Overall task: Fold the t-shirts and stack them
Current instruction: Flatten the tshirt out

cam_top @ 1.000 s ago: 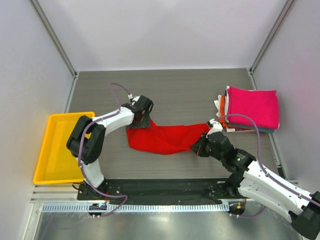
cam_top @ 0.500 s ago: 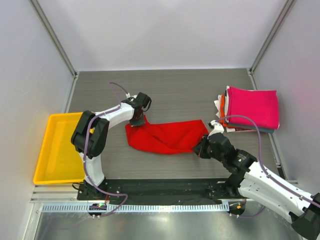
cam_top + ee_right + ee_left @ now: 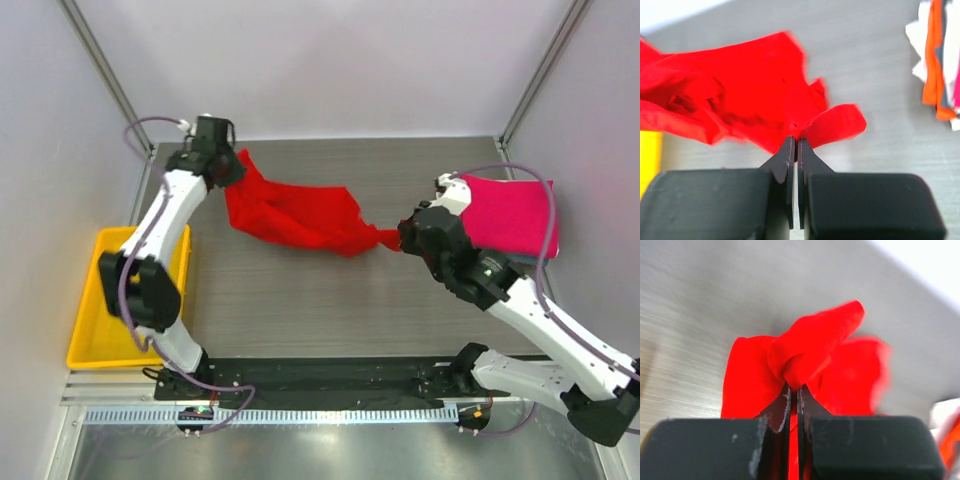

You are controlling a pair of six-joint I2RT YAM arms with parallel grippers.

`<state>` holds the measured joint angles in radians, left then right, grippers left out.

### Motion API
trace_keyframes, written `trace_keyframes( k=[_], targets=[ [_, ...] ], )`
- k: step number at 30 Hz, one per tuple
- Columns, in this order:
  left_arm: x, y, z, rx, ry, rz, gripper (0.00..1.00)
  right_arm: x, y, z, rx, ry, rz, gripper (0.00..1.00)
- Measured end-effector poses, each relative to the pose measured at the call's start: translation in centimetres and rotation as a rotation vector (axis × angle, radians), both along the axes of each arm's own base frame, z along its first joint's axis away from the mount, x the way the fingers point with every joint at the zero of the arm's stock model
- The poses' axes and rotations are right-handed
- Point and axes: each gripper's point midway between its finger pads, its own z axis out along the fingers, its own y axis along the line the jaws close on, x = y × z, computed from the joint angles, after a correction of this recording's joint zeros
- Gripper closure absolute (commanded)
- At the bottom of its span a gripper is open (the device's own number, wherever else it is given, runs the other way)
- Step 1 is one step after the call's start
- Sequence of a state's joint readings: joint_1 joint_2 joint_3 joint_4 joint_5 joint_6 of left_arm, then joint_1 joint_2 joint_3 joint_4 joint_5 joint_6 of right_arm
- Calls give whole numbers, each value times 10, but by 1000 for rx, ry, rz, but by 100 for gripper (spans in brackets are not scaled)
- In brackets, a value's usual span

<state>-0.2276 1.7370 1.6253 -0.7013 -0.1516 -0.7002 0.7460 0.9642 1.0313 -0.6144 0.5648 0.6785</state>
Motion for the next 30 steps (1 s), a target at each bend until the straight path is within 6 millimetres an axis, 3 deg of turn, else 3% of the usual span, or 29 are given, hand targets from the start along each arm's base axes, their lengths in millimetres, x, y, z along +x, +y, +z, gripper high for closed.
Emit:
trace_keyframes(
  k=[1,4,5,8,10,13,16,20,26,30],
  targets=[
    [-3,9,29,-24,-70,23,100,-1,-3,14,21,-34,-5,99],
    [-31,29,85,-81,-240,82,99,-13,-13,35,74,-97,3,99],
    [-42,31,91,-93,-266,91,82,-18,-16,34,86,-101,11,99],
    [-70,38,67,-109,-255,117,32,-33,-19,8,115,-74,37,99],
    [-78,40,27,-112,-177,142,29,-43,-18,-29,112,-7,60,99],
    [-97,42,-59,-87,27,159,27,-62,-14,-88,105,119,107,99],
    [-130,42,-108,-66,181,146,27,-82,-12,-128,105,220,157,99],
    [-133,25,-105,-53,179,85,27,-91,-2,-141,107,286,213,99],
    [-120,-25,-75,-21,104,-71,29,-97,7,-159,62,388,260,96],
    [-109,-59,-74,48,105,-165,30,-95,11,-157,52,398,280,96]
  ],
)
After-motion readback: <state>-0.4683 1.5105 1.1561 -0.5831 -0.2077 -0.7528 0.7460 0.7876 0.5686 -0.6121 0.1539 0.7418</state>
